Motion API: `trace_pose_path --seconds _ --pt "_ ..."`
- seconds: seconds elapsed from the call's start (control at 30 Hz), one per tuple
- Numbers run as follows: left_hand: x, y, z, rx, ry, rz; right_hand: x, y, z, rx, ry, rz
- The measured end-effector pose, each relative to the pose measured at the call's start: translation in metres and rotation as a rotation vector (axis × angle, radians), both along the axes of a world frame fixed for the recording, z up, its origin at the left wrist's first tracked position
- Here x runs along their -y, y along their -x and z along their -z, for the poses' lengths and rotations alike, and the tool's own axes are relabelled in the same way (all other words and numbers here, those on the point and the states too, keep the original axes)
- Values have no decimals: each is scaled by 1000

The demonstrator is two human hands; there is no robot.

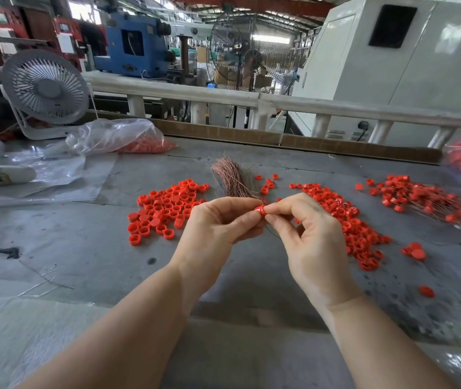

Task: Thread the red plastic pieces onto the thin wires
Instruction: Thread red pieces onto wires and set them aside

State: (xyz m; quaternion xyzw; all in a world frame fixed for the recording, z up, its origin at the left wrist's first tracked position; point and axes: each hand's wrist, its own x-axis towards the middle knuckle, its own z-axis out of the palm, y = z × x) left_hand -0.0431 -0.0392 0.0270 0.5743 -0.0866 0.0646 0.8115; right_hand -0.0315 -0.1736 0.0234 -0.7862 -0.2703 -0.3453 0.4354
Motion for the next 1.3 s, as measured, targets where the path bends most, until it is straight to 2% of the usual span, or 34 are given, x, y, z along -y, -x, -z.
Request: trace_pose_path --seconds 0.2,0.43,1.3 --pt "0 0 0 -46 5 24 0 2 0 72 87 63" --pt "1 0 0 -48 50 28 -2 1 1 -18 9 50" --pt "1 1 -2 -96 45 42 -3 1 0 -10 18 69"
